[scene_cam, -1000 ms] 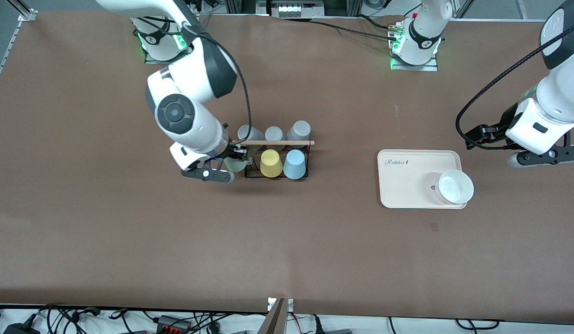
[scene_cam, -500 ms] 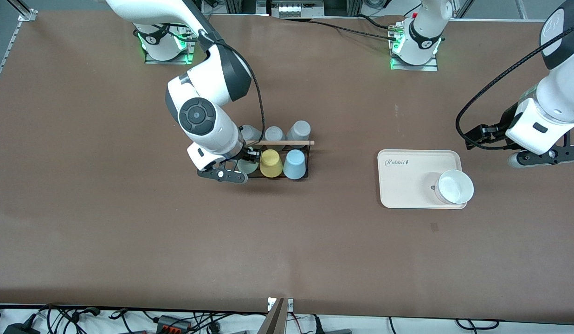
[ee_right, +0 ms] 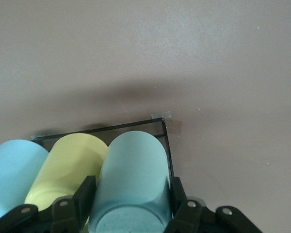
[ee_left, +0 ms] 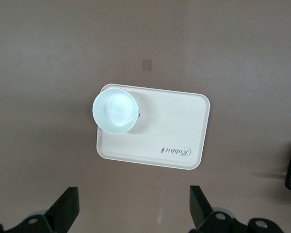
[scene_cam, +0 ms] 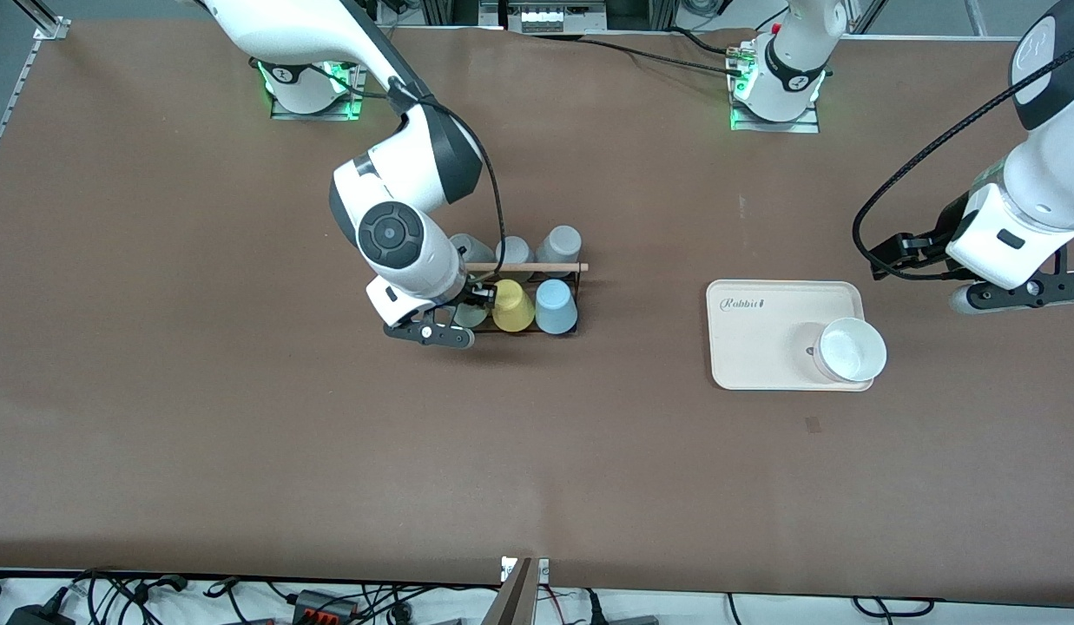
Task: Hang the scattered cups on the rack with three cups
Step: 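Lower the teal cup onto the rack beside the yellow cup and release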
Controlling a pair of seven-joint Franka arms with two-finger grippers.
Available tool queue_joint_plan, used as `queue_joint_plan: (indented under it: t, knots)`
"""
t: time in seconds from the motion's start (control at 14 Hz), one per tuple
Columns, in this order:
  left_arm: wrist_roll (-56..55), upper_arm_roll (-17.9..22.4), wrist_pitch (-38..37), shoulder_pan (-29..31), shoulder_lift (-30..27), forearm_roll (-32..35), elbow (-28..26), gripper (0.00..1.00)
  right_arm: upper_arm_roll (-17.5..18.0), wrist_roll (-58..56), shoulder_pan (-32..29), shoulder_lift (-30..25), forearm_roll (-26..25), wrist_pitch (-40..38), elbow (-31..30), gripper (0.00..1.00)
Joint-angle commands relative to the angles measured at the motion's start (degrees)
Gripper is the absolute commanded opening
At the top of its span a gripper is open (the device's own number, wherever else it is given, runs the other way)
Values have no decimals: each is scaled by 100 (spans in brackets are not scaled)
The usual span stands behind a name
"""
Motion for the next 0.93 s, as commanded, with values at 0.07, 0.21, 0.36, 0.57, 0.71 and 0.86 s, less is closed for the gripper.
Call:
queue_joint_plan:
  t: [0.07,0.21,0.36,0.57,0.71,0.86]
  knots:
    - [-16,-19,69,42,-159,-100,-152,100,-57,104,61,247,8,17,170,25]
    - [-16,-19,69,42,-159,-100,-152,100,-83,121,52,247,17,34,179,99]
    - [-16,-19,69,42,-159,-100,-152,100,-110,95,-9,186,35,-79,423,100]
    - [-16,-19,69,42,-159,-100,-152,100,-398,86,-10,133,8,-824,1160,100]
    - [-16,-19,69,42,-159,-109,-152,100,-706,25,-44,107,8,-1246,1671,100]
    - [-16,-19,69,42,-159,-100,-152,100,-1075,-158,-141,107,0,-1424,1901,100]
